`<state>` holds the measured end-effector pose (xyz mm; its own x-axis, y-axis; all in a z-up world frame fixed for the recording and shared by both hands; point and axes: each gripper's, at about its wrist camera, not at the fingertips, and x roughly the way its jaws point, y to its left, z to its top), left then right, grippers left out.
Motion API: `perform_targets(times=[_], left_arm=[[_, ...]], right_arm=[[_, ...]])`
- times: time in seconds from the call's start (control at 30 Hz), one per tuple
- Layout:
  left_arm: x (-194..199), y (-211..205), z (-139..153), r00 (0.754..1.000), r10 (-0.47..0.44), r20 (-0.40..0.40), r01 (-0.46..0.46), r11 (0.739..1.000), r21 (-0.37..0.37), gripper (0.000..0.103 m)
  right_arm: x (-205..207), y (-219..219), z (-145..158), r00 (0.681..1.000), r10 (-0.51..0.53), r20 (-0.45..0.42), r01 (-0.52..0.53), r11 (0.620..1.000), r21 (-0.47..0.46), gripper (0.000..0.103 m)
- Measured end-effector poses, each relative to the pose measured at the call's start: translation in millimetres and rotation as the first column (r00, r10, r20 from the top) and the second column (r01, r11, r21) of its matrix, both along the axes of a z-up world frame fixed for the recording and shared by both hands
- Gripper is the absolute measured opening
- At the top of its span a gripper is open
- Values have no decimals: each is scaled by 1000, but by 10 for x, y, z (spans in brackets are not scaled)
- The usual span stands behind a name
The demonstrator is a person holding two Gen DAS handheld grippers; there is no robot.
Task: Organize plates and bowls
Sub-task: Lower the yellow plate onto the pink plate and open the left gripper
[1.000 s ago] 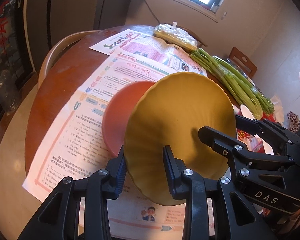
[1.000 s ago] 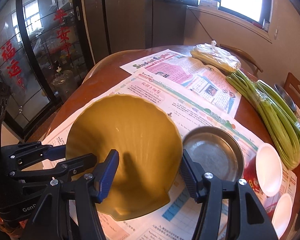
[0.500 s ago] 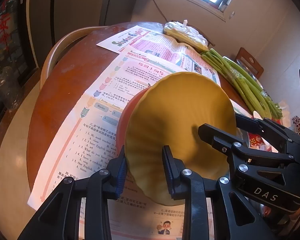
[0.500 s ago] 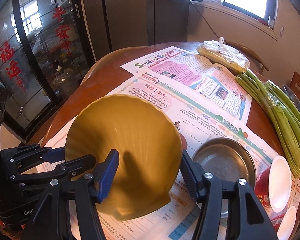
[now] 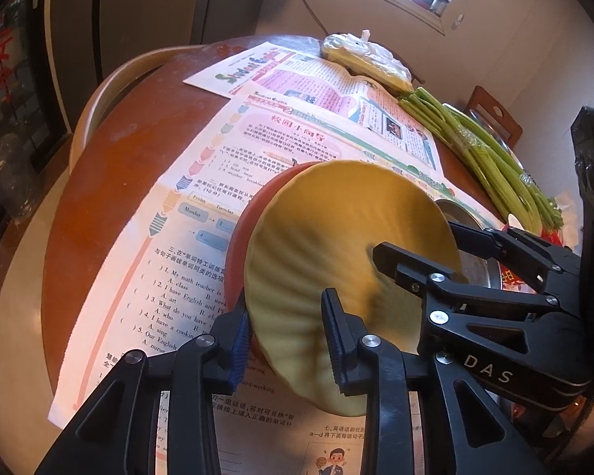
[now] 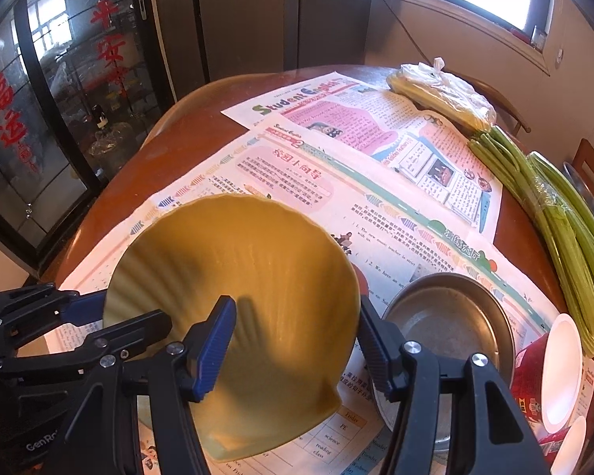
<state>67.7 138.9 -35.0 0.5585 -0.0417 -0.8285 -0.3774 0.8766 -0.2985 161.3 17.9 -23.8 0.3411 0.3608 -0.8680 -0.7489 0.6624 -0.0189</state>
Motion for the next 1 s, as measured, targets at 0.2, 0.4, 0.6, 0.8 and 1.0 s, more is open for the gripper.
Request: perform_targets(times=[0.2,0.4,0.6,0.8,1.0], left_arm=[[7,-6,-9,1000,-7,0,7,1000,3,34],[25,-22,0,1000,-7,-6,7,999,51,33],[28,-38,-4,1000,-16,-9,17,998,68,33],[18,-35,17,1000,-14,-9,14,996,84,34],[-22,14,68,1000,-10,8,9,997,75,34]], right_arm=[[33,22,-46,1000,-7,-3,7,1000,-6,61],[44,66,-72,1000,-6,-2,6,1000,-5,61],[68,90,-117,1000,-13,5,13,1000,-15,61],[60,116,-125,1000,-15,22,15,1000,-20,61],[51,150,-145,999,-12,42,13,999,-33,61]])
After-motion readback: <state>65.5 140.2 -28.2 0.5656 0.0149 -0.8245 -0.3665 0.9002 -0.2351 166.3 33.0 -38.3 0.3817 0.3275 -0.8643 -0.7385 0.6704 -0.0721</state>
